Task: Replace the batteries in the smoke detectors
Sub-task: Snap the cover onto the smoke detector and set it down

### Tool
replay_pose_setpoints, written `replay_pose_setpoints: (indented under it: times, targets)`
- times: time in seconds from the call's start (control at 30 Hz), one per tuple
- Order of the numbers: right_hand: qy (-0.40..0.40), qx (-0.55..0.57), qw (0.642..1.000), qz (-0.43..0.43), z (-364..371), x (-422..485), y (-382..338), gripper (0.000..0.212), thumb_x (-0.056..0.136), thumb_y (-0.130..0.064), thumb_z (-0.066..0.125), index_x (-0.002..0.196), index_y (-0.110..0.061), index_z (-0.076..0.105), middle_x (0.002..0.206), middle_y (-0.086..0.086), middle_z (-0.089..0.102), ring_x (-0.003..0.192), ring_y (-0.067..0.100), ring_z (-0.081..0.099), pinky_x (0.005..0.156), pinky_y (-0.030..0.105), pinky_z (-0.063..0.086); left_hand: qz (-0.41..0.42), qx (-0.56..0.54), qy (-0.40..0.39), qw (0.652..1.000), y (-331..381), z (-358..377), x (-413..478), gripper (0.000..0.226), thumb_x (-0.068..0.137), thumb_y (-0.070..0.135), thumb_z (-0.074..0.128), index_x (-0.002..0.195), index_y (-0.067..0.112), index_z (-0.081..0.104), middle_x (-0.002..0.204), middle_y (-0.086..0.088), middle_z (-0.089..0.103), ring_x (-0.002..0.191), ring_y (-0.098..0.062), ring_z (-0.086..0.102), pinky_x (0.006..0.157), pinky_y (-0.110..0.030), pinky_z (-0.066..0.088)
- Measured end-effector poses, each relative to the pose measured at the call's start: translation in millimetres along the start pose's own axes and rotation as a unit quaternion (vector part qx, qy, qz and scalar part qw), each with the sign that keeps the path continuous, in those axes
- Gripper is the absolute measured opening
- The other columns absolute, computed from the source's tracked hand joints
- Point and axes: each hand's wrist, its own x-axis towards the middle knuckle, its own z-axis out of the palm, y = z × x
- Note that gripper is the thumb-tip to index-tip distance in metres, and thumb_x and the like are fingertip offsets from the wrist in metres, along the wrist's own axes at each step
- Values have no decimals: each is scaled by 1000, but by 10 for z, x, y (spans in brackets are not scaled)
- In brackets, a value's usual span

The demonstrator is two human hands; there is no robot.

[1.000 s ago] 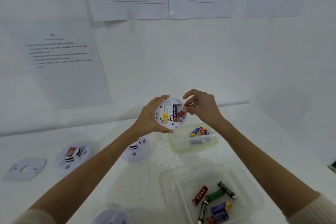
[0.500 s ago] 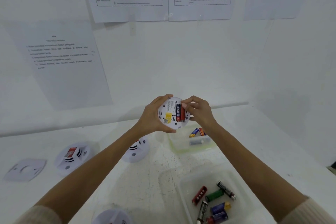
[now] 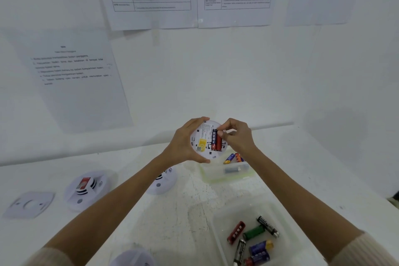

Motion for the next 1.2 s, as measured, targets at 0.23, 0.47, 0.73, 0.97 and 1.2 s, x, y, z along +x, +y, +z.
replay_pose_setpoints:
  times: [0.23, 0.47, 0.73, 0.97, 1.2]
  targets:
    - [47, 45, 996, -63, -45, -108, -19, 21, 82, -15, 69, 101, -19, 61, 91, -2, 67, 78, 13, 66, 63, 17, 53, -4, -3, 11, 1000, 61, -26, 39, 103, 41, 52, 80, 131, 26, 37, 128, 11, 47, 112, 3, 46, 94, -14, 43]
    - [-138, 25, 987, -82, -274, -249, 2, 84, 62, -8, 83, 128, -41, 43, 126, -4, 53, 113, 13, 51, 78, 32, 57, -39, -35, 21, 998, 235, -200, -27, 101, 37, 51, 81, 127, 39, 37, 127, 12, 43, 114, 7, 42, 96, -19, 43]
    - [-160, 13, 980, -119, -162, -442, -140, 89, 57, -7, 86, 131, -36, 46, 129, -4, 52, 112, 9, 49, 76, 37, 58, -52, -54, 43, 996, 405, -339, -404, 112, 43, 31, 91, 137, 35, 31, 129, 14, 45, 116, 7, 44, 90, -12, 45]
    - [-224, 31, 963, -147, 436, -633, -454, 88, 57, 0, 84, 134, -23, 48, 130, -5, 53, 106, 3, 52, 70, 29, 58, -96, -38, 111, 988, 403, -765, -1092, 105, 44, 27, 93, 134, 28, 39, 132, 16, 44, 118, 6, 43, 93, -17, 47]
    - [-278, 26, 946, -165, 1451, -833, -767, 86, 54, 0, 85, 126, -33, 50, 127, -7, 55, 104, 0, 52, 71, 34, 58, -140, -15, 130, 981, 142, -1485, -1917, 101, 46, 42, 84, 133, 34, 35, 133, 11, 45, 121, -1, 43, 92, -23, 50]
